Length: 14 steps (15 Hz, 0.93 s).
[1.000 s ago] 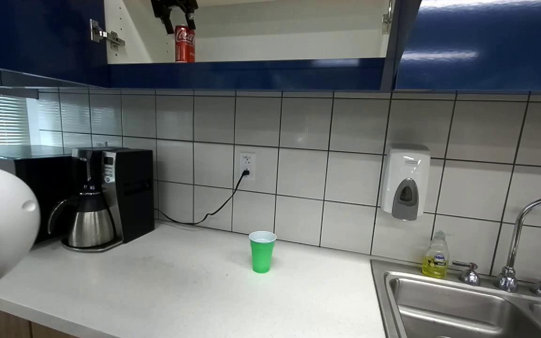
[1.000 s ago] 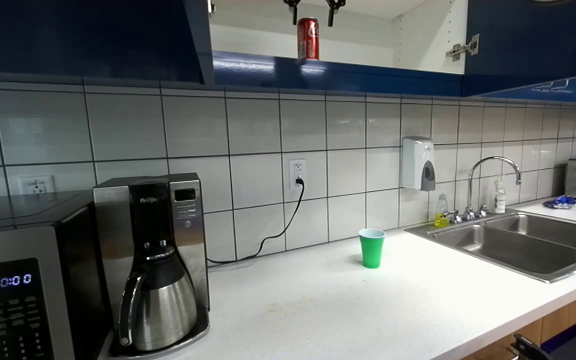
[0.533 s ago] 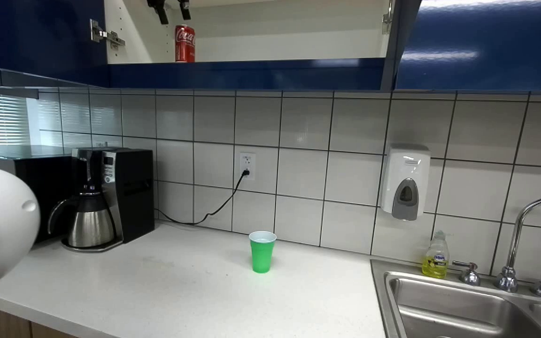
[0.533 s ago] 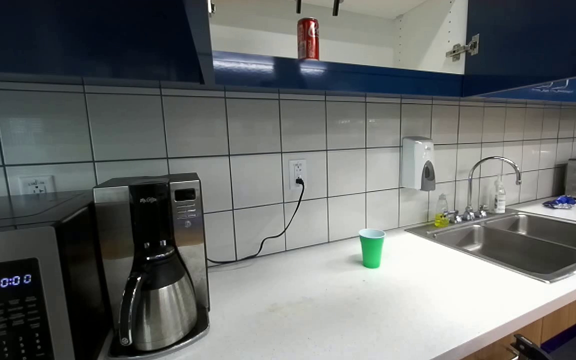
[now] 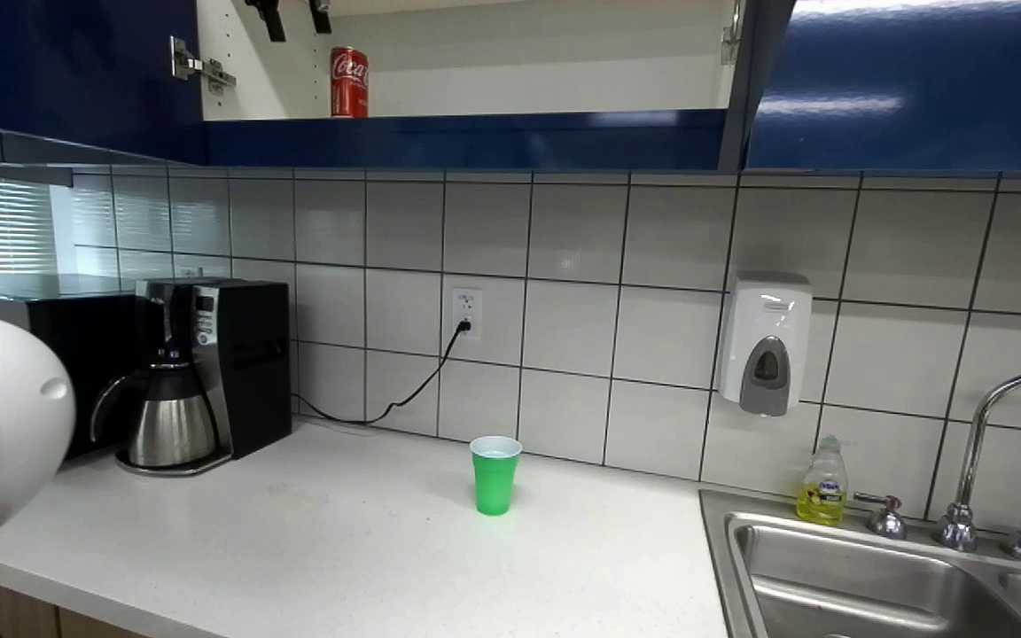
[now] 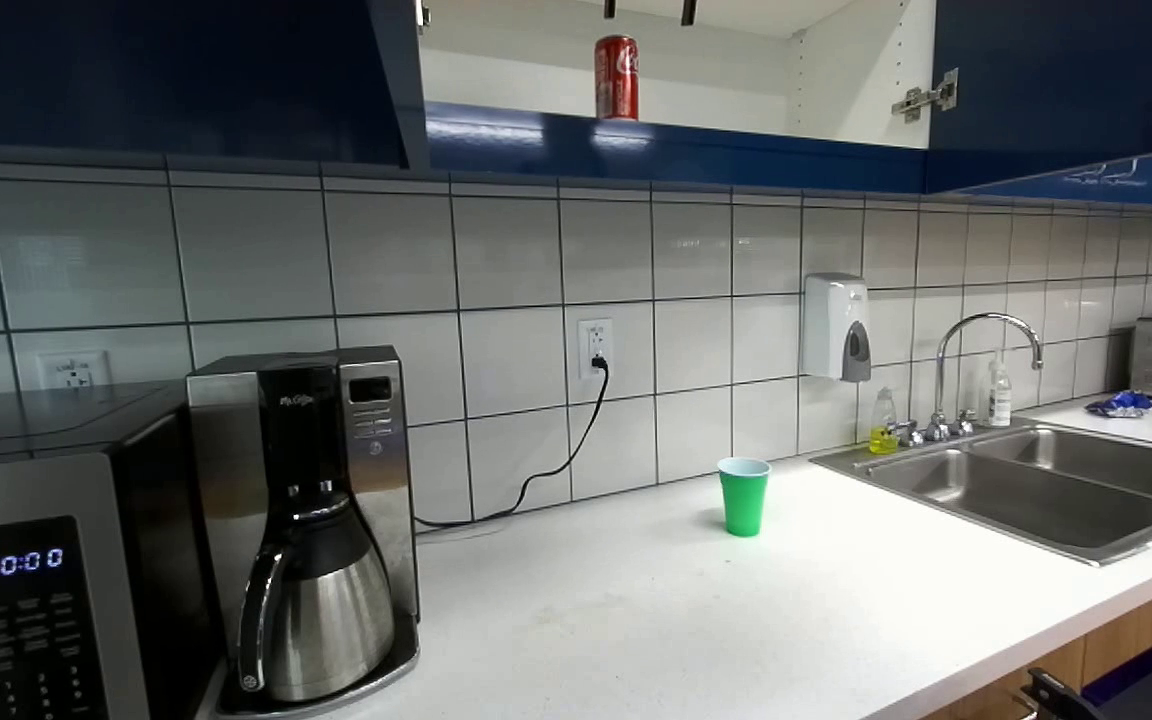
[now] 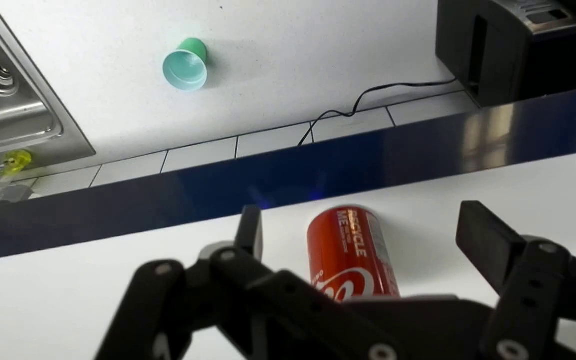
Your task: Pick up the can from the counter and put it in the cabinet
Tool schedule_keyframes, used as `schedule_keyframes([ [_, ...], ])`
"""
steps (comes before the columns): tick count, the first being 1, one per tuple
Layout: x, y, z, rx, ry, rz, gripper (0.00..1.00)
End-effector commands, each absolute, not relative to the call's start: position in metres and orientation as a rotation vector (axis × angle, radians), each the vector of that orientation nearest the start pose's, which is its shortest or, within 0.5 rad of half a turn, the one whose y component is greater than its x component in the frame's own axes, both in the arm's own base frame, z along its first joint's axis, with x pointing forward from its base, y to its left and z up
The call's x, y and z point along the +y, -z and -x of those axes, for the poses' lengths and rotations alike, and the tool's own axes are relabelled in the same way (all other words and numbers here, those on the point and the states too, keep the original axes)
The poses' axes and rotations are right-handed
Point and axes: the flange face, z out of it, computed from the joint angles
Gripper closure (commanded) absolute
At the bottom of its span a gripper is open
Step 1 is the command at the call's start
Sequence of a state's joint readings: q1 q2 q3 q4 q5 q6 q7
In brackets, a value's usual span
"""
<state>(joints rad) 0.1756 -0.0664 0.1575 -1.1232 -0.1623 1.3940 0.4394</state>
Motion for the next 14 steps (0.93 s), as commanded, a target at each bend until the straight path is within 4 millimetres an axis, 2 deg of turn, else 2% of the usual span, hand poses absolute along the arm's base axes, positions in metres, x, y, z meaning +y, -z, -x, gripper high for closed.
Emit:
schedule_keyframes([
  [1, 0.131, -0.825, -0.418, 0.205, 0.566, 3.103, 0.0],
  [7, 0.114, -0.784, -0.379, 0.201, 0.556, 3.109, 0.0],
  [14, 0.102, -0.728, -0.353, 0.176, 0.507, 3.127, 0.0],
])
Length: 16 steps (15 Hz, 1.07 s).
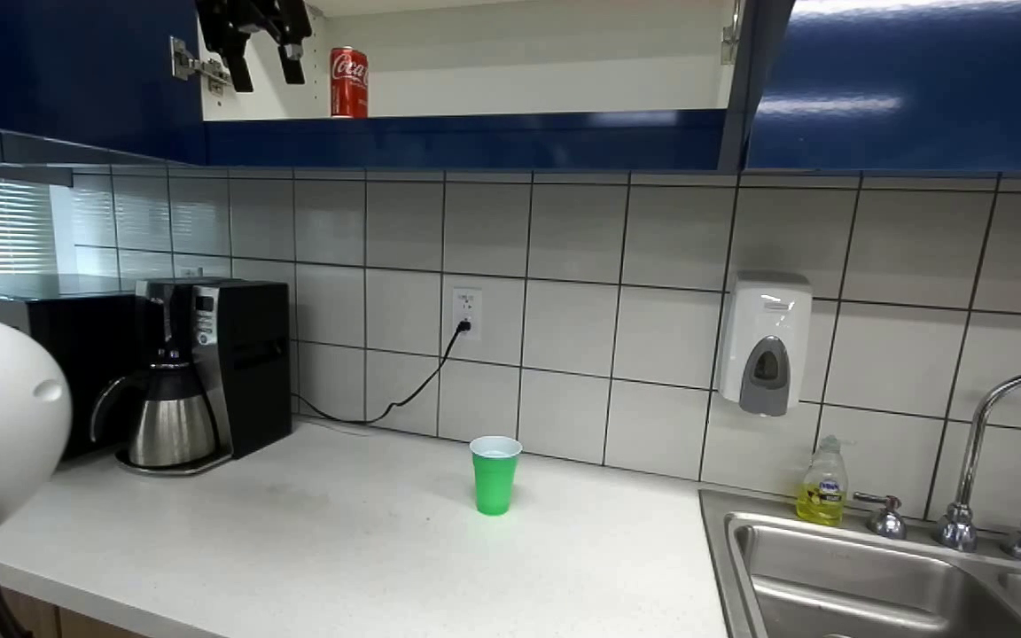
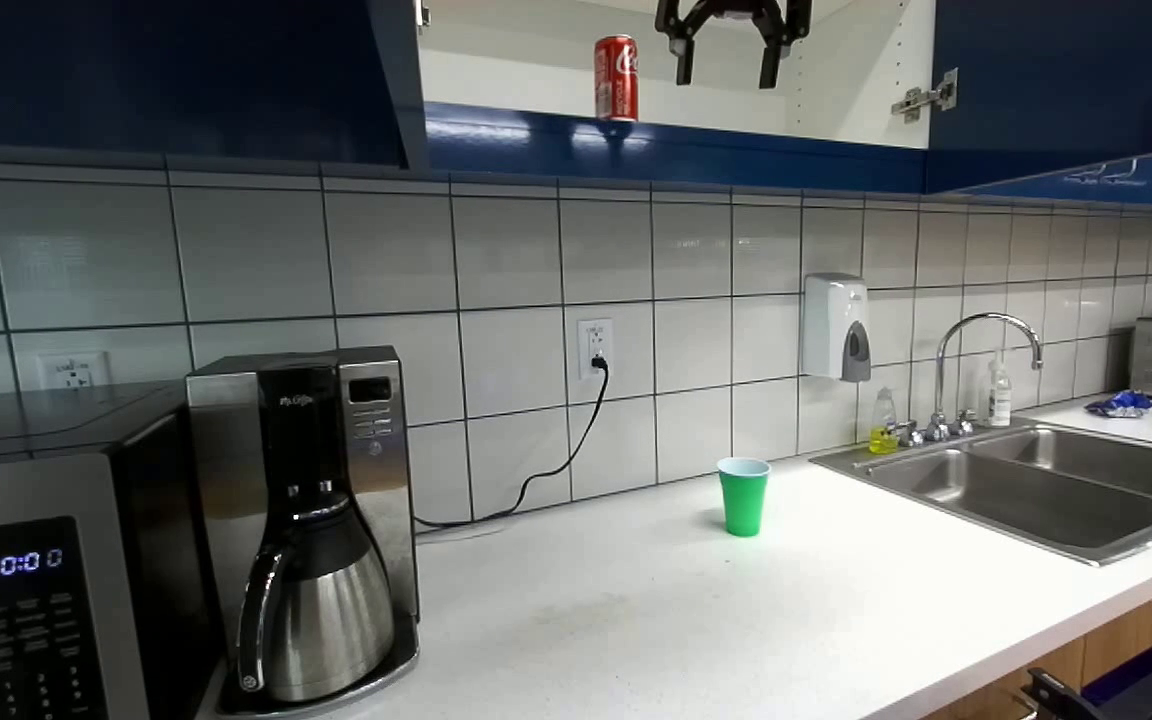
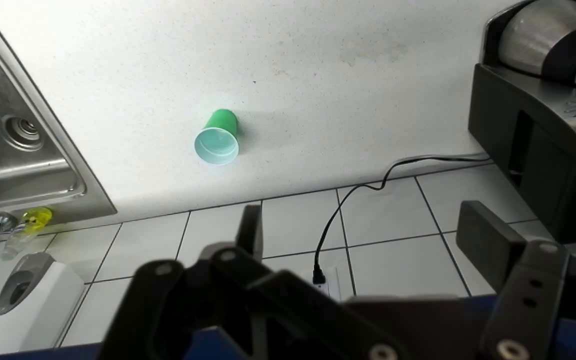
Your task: Pick up the can from the counter and put it in the cabinet
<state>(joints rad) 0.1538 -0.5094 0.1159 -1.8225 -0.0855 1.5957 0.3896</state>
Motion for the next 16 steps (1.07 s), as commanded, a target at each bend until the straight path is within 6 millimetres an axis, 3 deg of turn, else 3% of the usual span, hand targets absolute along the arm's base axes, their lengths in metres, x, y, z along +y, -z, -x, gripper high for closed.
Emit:
schedule_keyframes([
  [1, 0.101, -0.721, -0.352, 0.171, 0.506, 3.126, 0.0],
  [16, 0.093, -0.617, -0.368, 0.107, 0.452, 3.147, 0.0],
])
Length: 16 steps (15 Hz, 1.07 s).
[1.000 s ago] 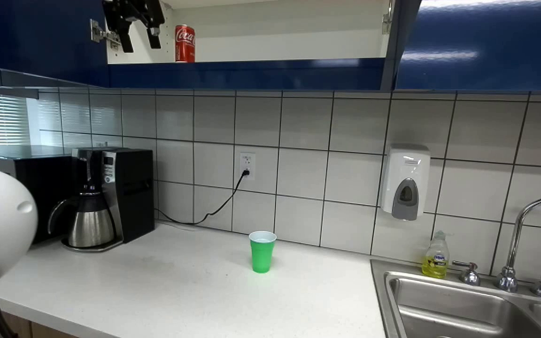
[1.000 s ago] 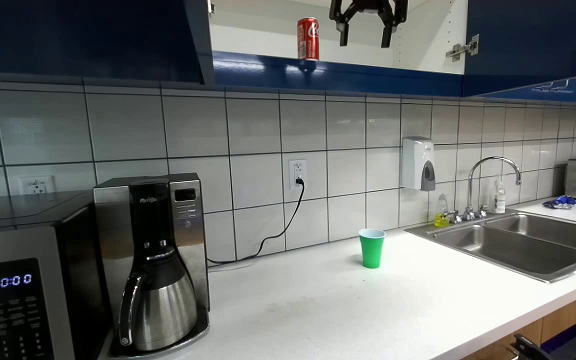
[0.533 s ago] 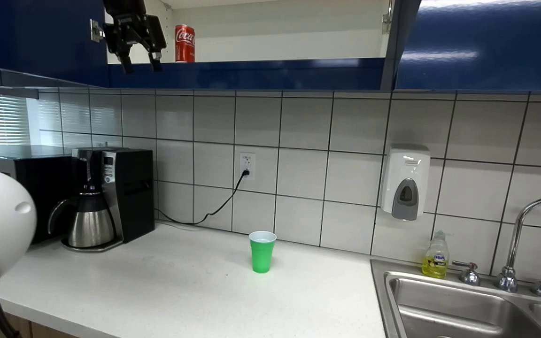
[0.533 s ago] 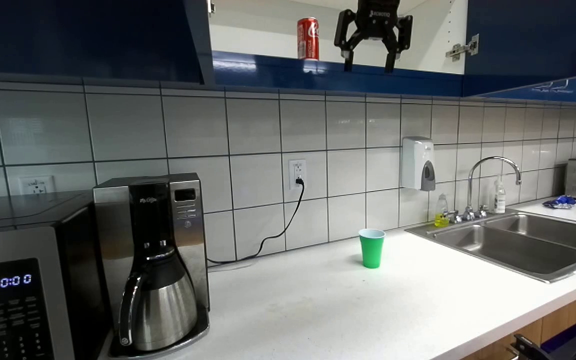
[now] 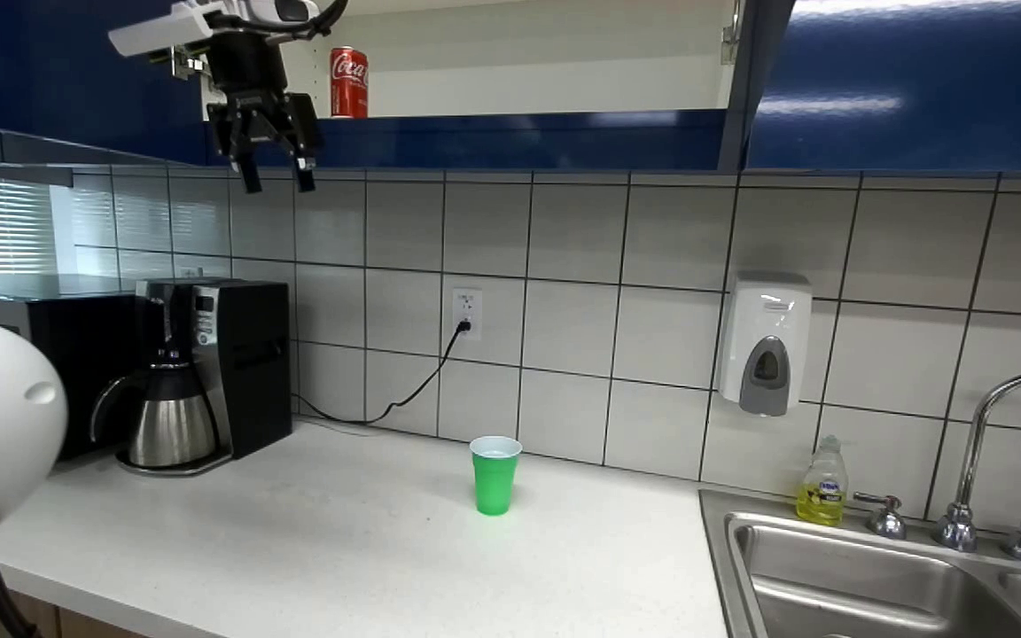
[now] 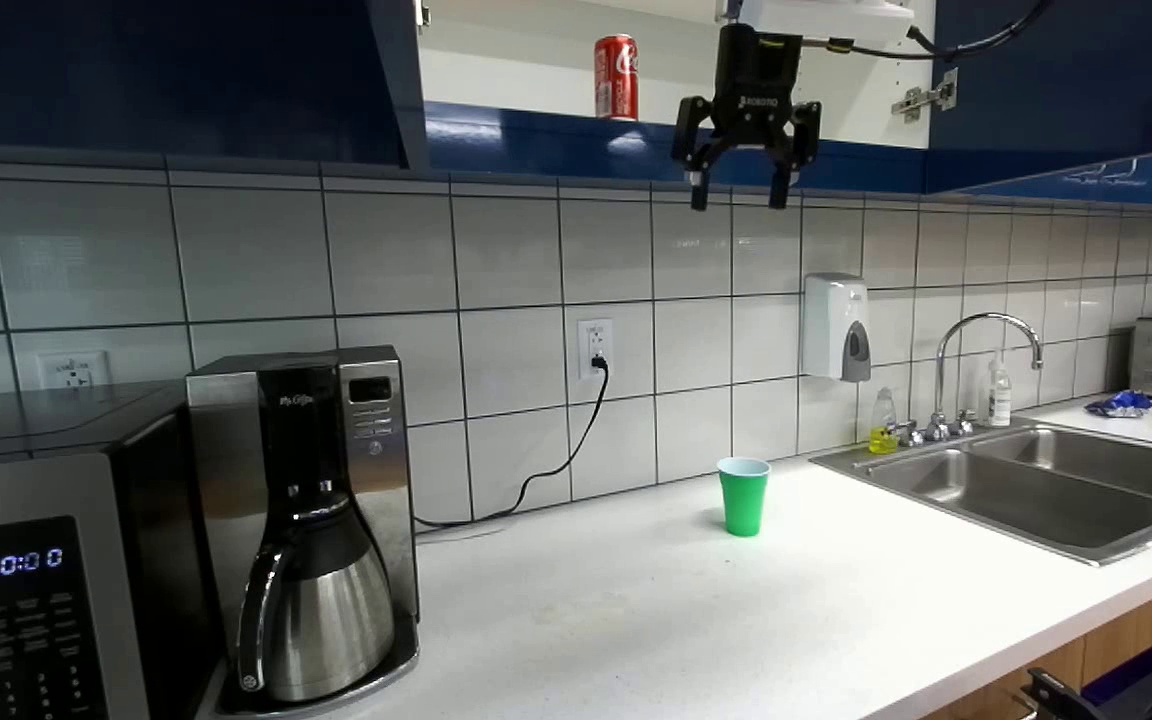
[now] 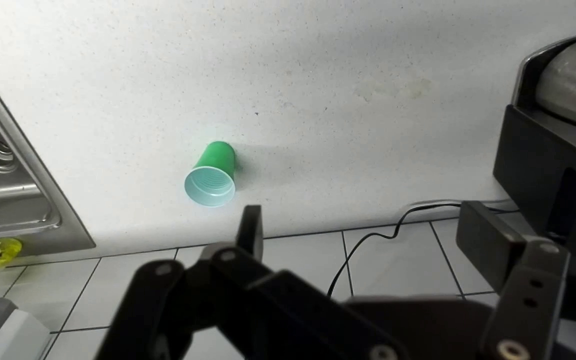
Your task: Pick up the can from the counter and put it in the cabinet
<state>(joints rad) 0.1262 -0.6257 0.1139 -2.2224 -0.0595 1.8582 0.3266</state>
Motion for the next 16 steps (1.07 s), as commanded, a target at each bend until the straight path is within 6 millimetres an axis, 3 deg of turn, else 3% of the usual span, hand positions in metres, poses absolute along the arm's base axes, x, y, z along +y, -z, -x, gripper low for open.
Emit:
schedule_keyframes([
  [1, 0.093, -0.613, -0.369, 0.104, 0.442, 3.151, 0.0],
  [8, 0.093, -0.591, -0.372, 0.062, 0.395, 3.17, 0.0],
  [16, 0.096, -0.591, -0.372, 0.088, 0.38, 3.183, 0.0],
])
